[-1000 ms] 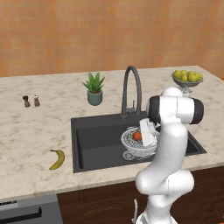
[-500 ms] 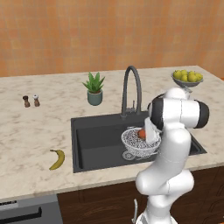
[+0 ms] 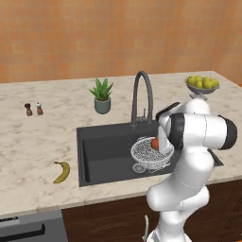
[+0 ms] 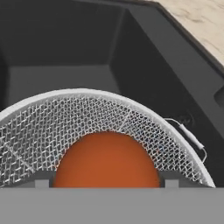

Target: Put the colander in the sink, put the orange, banana, peach in the colander, and turn on the sink faucet and pour water over the colander.

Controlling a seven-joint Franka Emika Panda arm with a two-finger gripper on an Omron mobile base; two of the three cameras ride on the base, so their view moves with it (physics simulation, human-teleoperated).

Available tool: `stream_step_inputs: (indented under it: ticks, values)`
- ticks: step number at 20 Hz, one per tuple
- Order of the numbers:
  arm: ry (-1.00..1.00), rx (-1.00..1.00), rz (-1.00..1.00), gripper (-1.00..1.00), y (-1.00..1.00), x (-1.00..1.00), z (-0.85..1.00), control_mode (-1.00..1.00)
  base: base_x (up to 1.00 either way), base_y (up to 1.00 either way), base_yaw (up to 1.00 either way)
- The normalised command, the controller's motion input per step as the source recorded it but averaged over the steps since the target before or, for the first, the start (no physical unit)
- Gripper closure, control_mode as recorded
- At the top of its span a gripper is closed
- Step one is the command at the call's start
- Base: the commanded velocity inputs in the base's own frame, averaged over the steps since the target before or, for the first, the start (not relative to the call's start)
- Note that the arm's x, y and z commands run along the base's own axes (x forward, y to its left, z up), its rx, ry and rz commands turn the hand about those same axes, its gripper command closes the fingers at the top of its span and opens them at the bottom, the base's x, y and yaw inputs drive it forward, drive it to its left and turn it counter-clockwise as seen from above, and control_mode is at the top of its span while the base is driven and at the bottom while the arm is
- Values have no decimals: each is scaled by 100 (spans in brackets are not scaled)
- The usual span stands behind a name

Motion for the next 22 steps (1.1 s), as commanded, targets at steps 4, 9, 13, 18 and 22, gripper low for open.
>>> stream_step_inputs:
  ticks: [4,9,13,18,22]
  values:
    - [4,-8,-2,-100,1,-31,15,-100,0,0,0]
    - [2,-1,-1,-100,0,-34,49,-100,0,0,0]
    - [0,0,0,-100,-10,-76,98,-100,0,0,0]
    - [-17,0,0,-100,-4,-100,100,-100,0,0,0]
    - [-25,-6,0,-100,17,-100,100,-100,0,0,0]
